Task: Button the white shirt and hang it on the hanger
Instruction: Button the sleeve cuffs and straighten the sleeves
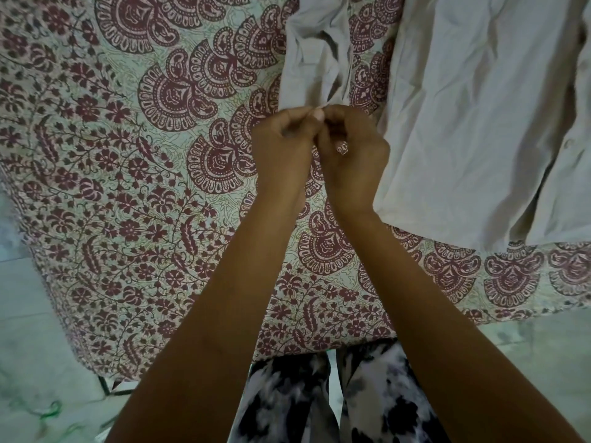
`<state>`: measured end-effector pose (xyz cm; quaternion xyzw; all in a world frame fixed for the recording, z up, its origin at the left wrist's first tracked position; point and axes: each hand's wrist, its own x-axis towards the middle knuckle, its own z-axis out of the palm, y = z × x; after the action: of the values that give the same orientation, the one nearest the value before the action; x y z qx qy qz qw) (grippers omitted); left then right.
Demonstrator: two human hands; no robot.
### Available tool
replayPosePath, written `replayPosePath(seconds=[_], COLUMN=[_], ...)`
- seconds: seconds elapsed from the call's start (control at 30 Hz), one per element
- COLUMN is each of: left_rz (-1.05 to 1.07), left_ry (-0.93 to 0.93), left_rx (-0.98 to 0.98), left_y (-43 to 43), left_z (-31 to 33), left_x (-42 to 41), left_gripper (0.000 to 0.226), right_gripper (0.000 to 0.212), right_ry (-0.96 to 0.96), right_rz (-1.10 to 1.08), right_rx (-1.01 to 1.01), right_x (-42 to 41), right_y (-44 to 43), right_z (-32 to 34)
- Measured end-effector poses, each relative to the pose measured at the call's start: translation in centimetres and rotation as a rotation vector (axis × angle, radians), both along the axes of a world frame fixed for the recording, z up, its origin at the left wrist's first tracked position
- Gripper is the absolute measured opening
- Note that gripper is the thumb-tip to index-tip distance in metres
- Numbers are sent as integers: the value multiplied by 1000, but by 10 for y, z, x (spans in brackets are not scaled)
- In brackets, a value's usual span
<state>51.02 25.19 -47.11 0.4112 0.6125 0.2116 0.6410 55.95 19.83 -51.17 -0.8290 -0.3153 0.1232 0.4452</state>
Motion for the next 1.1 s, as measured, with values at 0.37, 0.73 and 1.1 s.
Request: replayPosePath(seconds=[0.37,0.73,1.1], left_rz=[106,5,30], left_ry=[-103,130,-35], left_rx=[-385,-36,-26], left_y=[11,0,7], left_z=[-6,-11,-33], left_x=[-5,-6,-12], left_gripper=[15,14,12], right_gripper=[11,8,10], right_ry=[202,-126,623], right_rz=[-60,66,-95], right_rx=[52,8,-68], right_x=[-8,-1,9], right_y=[-1,-1,19], right_z=[3,-9,10])
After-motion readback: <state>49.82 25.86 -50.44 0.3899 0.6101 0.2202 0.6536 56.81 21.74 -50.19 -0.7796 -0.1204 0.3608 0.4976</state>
